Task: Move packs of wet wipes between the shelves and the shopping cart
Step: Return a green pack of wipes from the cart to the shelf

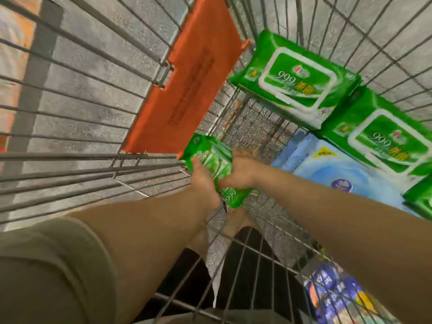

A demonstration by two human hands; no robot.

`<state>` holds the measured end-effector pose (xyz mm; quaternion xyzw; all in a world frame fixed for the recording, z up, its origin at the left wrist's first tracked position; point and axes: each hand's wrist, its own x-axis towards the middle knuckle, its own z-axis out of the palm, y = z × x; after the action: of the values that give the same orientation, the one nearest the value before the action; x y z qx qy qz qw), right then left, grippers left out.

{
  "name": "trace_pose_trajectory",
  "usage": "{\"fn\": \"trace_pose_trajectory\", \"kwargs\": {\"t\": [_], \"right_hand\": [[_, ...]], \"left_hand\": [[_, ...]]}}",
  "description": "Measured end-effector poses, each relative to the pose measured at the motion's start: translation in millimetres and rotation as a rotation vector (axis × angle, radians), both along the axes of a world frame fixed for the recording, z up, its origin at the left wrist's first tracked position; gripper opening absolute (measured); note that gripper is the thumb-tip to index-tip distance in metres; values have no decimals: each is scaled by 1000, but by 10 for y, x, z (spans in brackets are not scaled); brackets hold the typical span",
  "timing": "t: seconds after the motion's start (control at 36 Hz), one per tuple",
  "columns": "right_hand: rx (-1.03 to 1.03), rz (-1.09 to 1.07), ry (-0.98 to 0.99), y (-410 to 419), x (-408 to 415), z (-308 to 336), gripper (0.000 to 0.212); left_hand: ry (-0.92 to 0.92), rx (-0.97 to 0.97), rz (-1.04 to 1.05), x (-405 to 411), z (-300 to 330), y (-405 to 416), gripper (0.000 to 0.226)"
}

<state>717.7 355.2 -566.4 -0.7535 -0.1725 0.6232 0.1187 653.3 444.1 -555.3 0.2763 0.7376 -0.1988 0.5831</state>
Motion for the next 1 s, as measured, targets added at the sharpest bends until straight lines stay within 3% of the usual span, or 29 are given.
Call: {"fn": "trace_pose_trajectory", "kwargs": {"t": [0.14,0.28,0.39,0.58,0.72,0.92,1.0], "right_hand": [[-70,12,-26,70,-50,-129,124],[-110,-29,-22,110,-44,-145,121],[-115,-122,0,76,-11,-89,106],[-211,-381,60,-29,-11,-20,124],[-128,-721,230,-68,14,259,89],[11,-1010,193,-128,71,866,86],[41,-1066,184,-193,161,1189,95]], "left_hand": [[-17,1,24,51,39,7,68],[-43,-46,171,13,-4,13,69],[-25,-48,182,-15,-66,26,72],[-80,-123,101,20,46,8,78],[-134,-195,-9,92,281,33,82],[-326,-276,-144,252,864,134,71],[-424,-273,-207,368,1147,155,70]]}}
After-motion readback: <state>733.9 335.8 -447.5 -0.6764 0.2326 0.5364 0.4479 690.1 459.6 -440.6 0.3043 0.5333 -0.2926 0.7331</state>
